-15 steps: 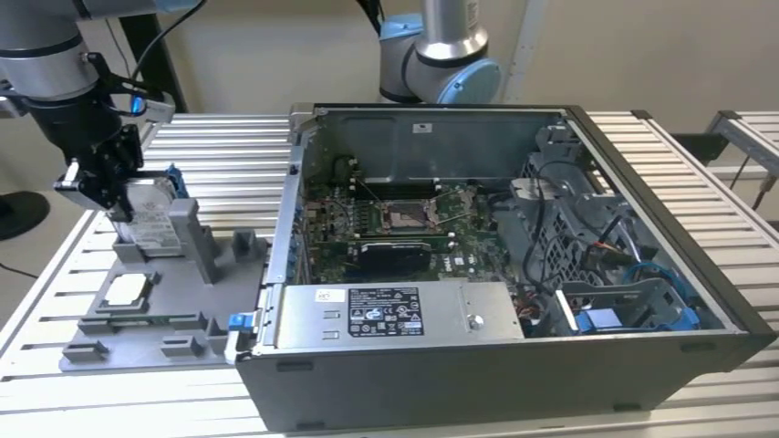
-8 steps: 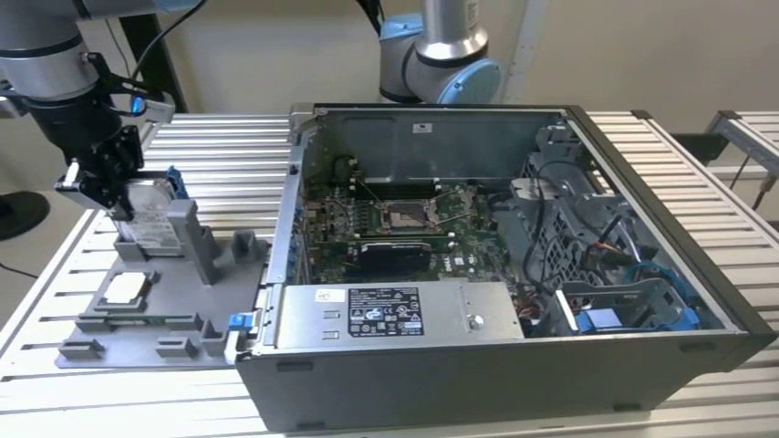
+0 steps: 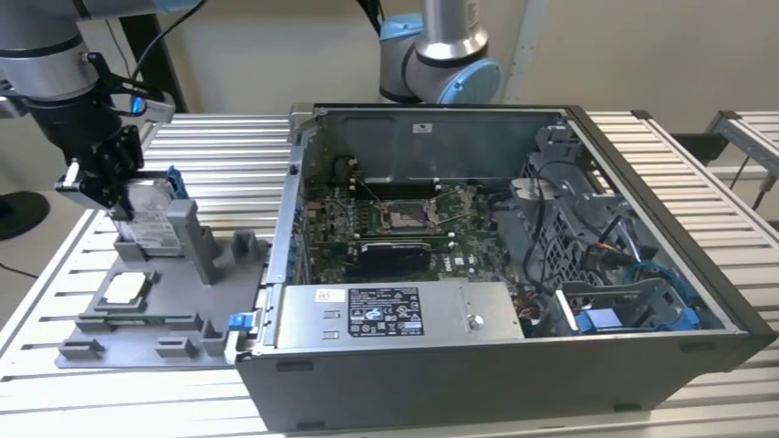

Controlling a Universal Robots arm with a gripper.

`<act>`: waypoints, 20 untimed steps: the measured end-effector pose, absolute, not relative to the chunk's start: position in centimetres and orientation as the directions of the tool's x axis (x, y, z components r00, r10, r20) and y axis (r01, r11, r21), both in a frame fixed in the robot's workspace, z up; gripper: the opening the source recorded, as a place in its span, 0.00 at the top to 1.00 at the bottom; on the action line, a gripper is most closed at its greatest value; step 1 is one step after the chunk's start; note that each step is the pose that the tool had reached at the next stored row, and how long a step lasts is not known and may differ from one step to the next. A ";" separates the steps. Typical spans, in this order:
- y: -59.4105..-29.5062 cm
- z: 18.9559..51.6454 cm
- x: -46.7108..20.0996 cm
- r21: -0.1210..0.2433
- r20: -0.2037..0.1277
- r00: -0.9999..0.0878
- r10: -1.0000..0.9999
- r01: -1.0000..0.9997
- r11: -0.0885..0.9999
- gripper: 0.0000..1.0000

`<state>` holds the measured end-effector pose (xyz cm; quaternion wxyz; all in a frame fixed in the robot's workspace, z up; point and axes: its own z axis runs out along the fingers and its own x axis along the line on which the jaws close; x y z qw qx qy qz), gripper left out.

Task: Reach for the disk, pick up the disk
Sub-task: 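Pick up the disk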

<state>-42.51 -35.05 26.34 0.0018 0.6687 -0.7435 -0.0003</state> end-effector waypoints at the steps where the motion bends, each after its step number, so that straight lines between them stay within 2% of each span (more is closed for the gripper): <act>1: -35.1 26.3 -42.5 0.003 0.002 -0.106 -0.994 -0.994 0.106 1.00; 8: -35.1 26.5 -42.5 0.002 0.002 -0.106 -0.994 -0.994 0.106 1.00; 15: -35.1 29.1 -42.5 0.003 0.002 -0.106 -0.994 -0.994 0.106 1.00; 20: -35.0 29.1 -42.5 -0.001 0.001 -0.105 -0.994 -0.994 0.105 1.00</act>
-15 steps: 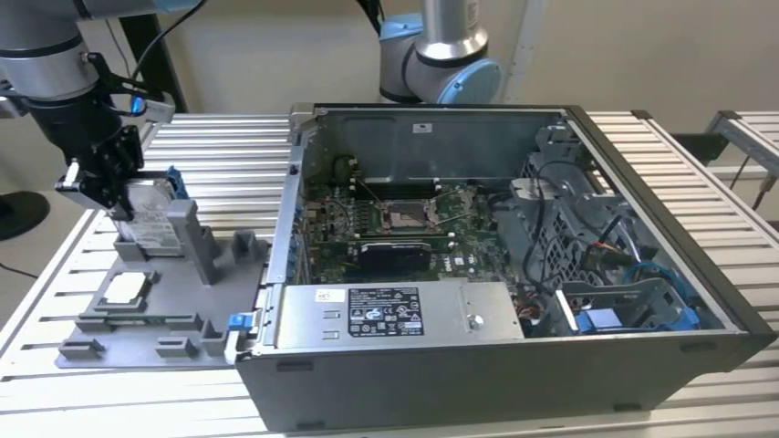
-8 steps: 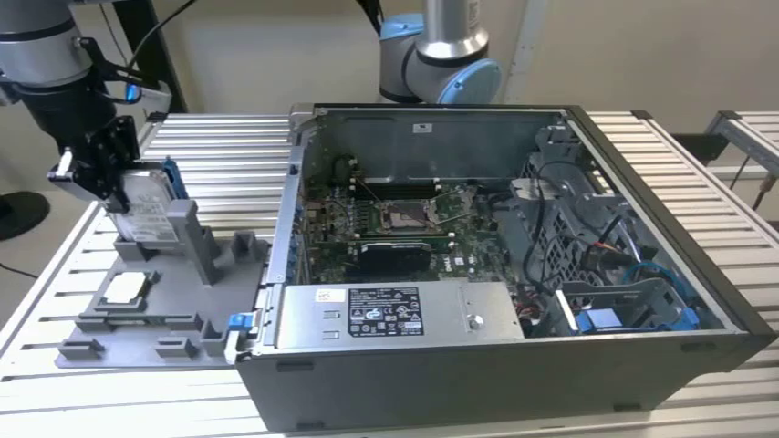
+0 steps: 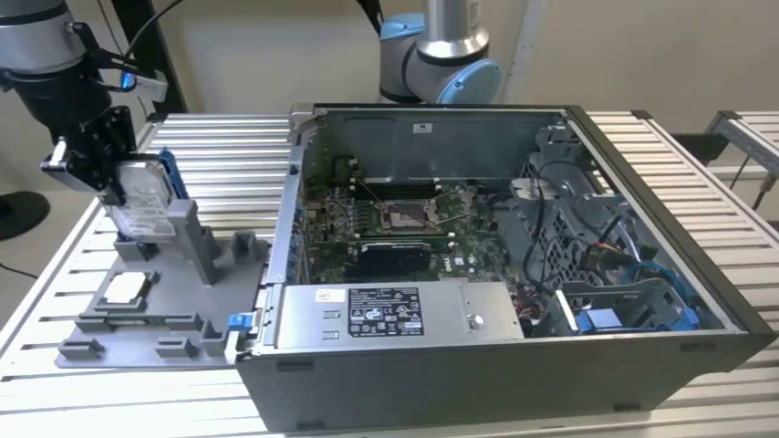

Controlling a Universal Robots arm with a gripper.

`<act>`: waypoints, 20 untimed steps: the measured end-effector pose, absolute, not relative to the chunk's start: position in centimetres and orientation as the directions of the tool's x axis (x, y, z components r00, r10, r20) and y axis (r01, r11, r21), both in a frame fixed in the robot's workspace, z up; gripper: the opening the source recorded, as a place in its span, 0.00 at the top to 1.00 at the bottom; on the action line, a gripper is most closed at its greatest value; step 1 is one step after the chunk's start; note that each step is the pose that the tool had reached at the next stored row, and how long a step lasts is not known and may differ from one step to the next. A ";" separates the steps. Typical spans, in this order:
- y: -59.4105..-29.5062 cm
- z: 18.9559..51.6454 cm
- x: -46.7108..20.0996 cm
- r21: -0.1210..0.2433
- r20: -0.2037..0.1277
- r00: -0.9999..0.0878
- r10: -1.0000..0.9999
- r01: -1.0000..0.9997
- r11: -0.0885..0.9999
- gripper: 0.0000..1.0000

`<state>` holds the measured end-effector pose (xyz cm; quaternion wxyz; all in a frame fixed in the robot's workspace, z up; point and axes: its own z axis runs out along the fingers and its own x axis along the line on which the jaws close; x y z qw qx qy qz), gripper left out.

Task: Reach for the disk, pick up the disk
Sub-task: 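Pick up the disk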

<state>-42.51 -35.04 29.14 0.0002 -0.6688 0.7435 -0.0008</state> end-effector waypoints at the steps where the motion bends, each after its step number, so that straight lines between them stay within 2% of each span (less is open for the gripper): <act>1: -35.0 29.2 -42.5 -0.001 0.001 -0.105 -0.994 -0.994 0.105 1.00; 5: -35.0 29.7 -42.5 -0.001 -0.001 -0.106 -0.994 -0.994 0.106 1.00; 9: -35.0 30.3 -42.5 0.000 -0.021 -0.106 -0.994 -0.994 0.106 1.00; 20: -35.0 35.0 -42.5 0.000 -0.021 -0.106 -0.994 -0.994 0.106 1.00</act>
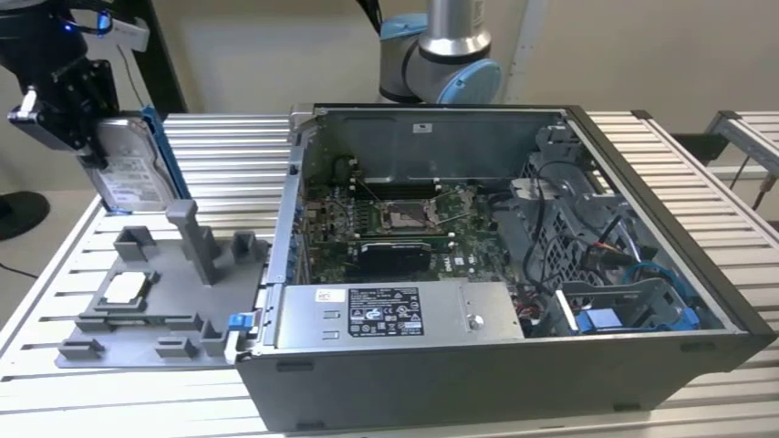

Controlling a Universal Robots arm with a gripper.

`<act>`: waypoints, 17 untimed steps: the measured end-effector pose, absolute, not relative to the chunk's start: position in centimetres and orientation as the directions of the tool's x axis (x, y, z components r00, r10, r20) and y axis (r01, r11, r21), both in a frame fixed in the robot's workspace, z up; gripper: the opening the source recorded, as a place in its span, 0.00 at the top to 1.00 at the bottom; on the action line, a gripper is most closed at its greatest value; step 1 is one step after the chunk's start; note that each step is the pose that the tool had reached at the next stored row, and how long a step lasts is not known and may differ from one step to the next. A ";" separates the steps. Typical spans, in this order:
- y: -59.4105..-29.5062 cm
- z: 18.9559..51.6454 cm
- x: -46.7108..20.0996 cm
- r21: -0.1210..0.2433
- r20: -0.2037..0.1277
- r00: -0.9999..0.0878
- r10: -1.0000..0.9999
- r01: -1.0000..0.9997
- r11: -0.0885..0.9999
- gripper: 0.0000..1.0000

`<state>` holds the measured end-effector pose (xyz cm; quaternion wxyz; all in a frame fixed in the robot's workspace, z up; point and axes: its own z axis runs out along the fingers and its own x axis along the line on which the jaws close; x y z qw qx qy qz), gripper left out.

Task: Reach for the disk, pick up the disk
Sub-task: 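Pick up the disk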

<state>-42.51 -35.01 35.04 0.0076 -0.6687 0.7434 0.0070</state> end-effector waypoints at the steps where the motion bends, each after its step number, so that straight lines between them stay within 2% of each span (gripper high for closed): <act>1: -35.0 35.4 -42.5 0.000 -0.021 -0.106 -0.994 -0.994 0.106 1.00; 17: -35.0 41.5 -42.5 0.000 -0.020 -0.106 -0.994 -0.994 0.106 1.00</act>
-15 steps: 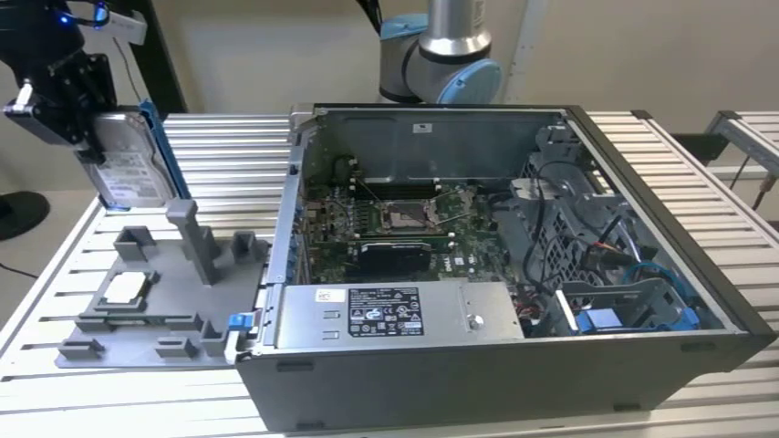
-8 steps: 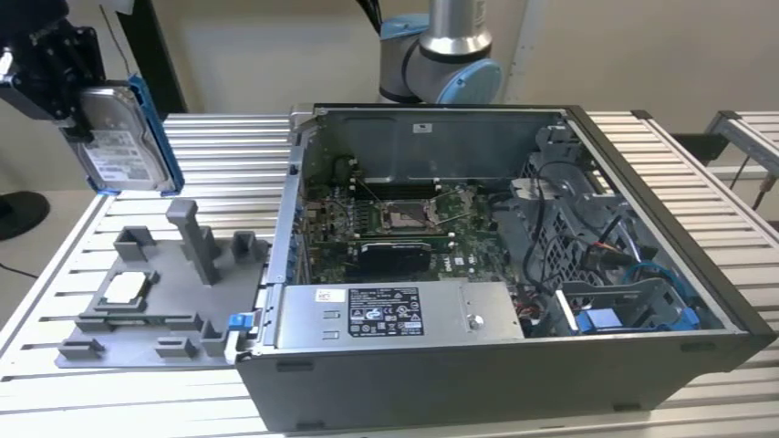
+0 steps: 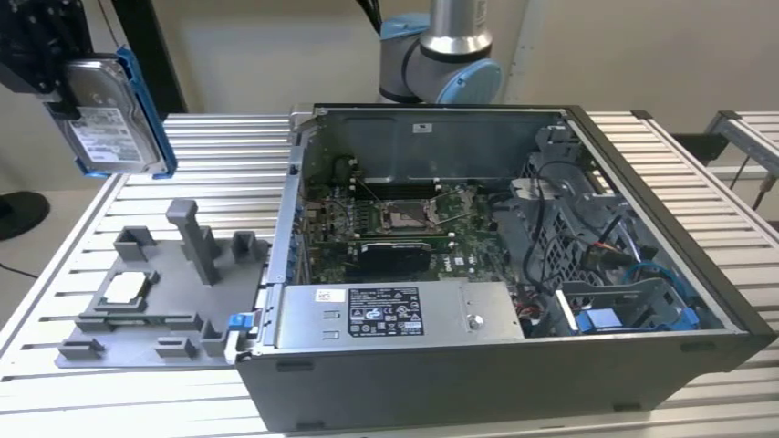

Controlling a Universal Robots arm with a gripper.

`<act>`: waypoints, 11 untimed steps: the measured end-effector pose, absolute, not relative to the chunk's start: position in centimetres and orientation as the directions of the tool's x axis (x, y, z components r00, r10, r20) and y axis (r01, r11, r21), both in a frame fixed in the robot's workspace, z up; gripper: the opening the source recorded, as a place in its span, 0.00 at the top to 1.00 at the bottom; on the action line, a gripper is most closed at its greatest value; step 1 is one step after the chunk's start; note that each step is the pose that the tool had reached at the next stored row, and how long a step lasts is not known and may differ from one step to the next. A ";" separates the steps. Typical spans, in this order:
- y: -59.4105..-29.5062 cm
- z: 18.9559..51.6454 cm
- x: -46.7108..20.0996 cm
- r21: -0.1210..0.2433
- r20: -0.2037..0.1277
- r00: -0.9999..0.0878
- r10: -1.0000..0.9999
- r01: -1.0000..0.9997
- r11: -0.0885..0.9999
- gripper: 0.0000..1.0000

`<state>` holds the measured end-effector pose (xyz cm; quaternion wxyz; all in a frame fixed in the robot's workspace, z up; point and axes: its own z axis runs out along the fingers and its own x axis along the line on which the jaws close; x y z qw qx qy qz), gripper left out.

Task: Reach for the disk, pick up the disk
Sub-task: 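Pick up the disk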

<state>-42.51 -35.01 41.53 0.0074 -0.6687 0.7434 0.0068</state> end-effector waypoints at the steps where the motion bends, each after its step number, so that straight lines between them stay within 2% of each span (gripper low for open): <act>1: -35.0 41.8 -42.5 0.000 -0.020 -0.106 -0.994 -0.994 0.106 1.00; 11: -35.0 44.7 -42.5 0.000 -0.020 -0.106 -0.994 -0.994 0.106 1.00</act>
